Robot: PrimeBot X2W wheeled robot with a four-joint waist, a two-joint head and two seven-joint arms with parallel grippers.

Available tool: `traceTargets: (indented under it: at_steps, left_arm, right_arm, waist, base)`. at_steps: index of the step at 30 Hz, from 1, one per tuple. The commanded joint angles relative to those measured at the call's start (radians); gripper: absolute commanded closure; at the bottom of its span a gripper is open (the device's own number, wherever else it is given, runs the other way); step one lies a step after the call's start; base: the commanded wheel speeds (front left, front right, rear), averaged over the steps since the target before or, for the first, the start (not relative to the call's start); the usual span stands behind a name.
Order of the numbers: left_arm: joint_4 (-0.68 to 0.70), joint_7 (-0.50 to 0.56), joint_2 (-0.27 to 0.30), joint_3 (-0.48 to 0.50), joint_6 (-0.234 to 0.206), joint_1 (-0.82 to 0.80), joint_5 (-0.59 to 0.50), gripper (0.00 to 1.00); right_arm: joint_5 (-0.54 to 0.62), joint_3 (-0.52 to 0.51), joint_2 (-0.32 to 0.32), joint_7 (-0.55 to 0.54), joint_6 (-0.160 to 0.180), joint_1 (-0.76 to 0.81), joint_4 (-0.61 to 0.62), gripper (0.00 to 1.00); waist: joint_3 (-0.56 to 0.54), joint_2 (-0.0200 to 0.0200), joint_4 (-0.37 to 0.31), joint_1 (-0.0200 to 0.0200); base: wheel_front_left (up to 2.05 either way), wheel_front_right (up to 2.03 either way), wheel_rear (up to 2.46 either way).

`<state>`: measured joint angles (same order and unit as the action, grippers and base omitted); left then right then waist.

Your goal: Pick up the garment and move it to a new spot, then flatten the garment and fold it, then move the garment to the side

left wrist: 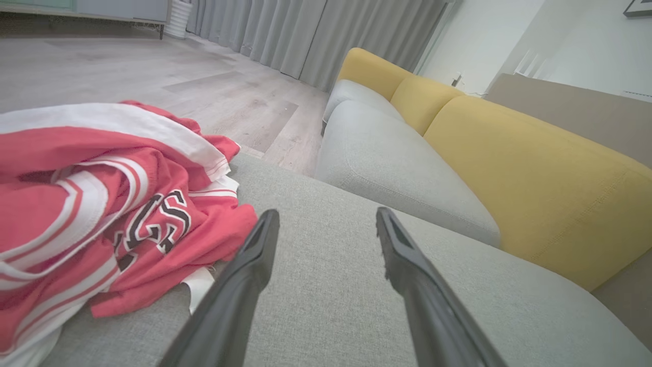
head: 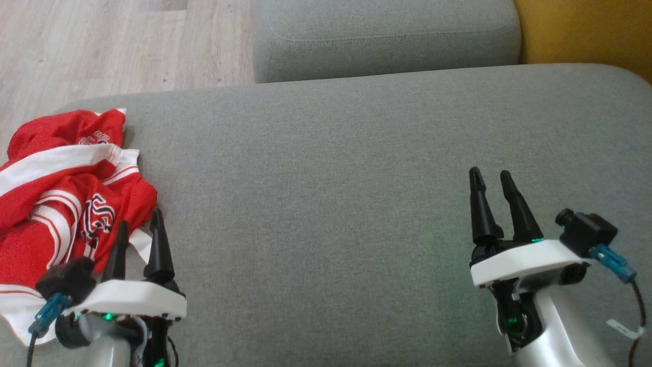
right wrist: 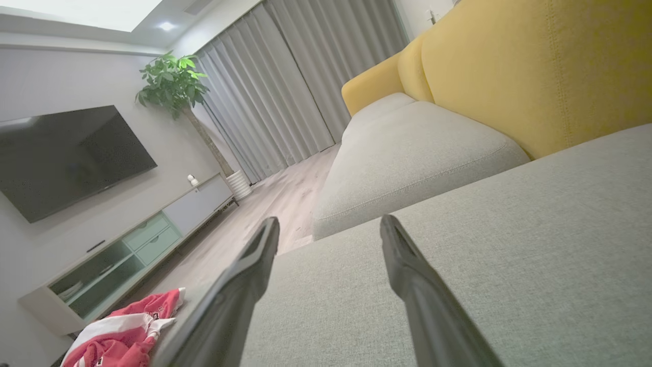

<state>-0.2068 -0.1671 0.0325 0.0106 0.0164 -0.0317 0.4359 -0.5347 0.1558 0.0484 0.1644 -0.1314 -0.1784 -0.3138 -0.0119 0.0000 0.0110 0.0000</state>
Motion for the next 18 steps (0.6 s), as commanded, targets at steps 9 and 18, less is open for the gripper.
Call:
traceTargets:
  at_steps: [9,18]
  left_arm:
    - [0.045,-0.039,0.019,0.023,-0.007,-0.062,-0.145,0.00]
    - [0.052,-0.062,0.019,0.027,-0.010,-0.066,-0.239,0.00]
  right_arm:
    - [0.119,0.047,0.001,0.041,0.001,-0.087,-0.035,0.00]
    - [0.205,0.060,0.001,0.065,0.001,-0.100,-0.037,0.00]
  waist:
    - [-0.003,0.0000,0.002,0.0000]
    - [-0.004,0.0000,-0.001,0.0000]
  base:
    - [0.00,0.00,0.00]
    - [0.00,0.00,0.00]
